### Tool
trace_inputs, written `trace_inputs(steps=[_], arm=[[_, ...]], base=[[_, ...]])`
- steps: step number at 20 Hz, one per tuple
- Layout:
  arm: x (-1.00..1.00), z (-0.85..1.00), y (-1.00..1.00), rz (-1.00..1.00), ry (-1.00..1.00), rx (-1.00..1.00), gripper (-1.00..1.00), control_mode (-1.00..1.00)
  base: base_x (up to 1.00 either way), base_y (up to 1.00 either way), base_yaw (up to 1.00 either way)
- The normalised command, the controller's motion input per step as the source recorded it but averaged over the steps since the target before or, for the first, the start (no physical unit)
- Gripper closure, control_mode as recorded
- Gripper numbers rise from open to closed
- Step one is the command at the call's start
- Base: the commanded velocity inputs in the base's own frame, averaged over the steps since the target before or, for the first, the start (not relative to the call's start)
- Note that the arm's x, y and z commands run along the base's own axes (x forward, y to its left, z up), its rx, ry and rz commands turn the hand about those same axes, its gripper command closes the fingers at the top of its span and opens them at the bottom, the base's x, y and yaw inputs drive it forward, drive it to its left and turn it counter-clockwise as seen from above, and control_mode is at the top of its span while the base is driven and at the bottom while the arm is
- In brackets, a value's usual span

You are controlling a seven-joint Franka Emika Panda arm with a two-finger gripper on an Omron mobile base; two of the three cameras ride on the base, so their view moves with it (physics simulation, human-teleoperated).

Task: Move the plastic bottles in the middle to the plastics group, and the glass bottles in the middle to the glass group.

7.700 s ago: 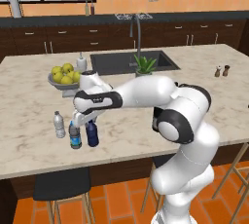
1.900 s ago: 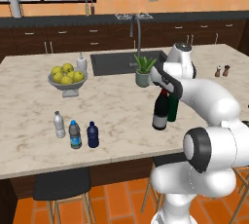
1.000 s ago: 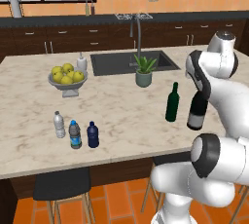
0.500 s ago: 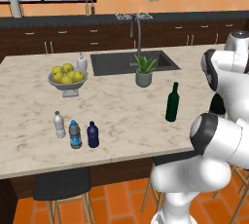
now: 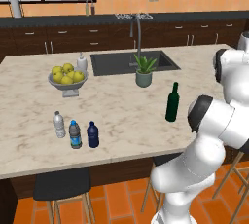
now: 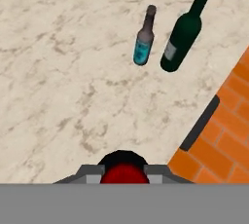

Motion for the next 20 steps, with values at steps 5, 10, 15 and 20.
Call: trace_inputs(steps=[5, 10, 15, 20], arm=[[0.01, 0.0, -0.7, -0.15, 0.0, 0.0, 1.0, -1.0], [0.07, 0.0, -0.59, -0.12, 0.0, 0.0, 1.0, -1.0], [0.16, 0.0, -0.4, -0.07, 0.0, 0.0, 1.0, -1.0], [0.15, -0.06, -0.48, -0.05, 0.0, 0.0, 1.0, -1.0]], base=[[0.0, 0.0, 0.0], [0.0, 0.0, 0.0], [0.0, 0.0, 0.0], [0.0, 0.0, 0.0]])
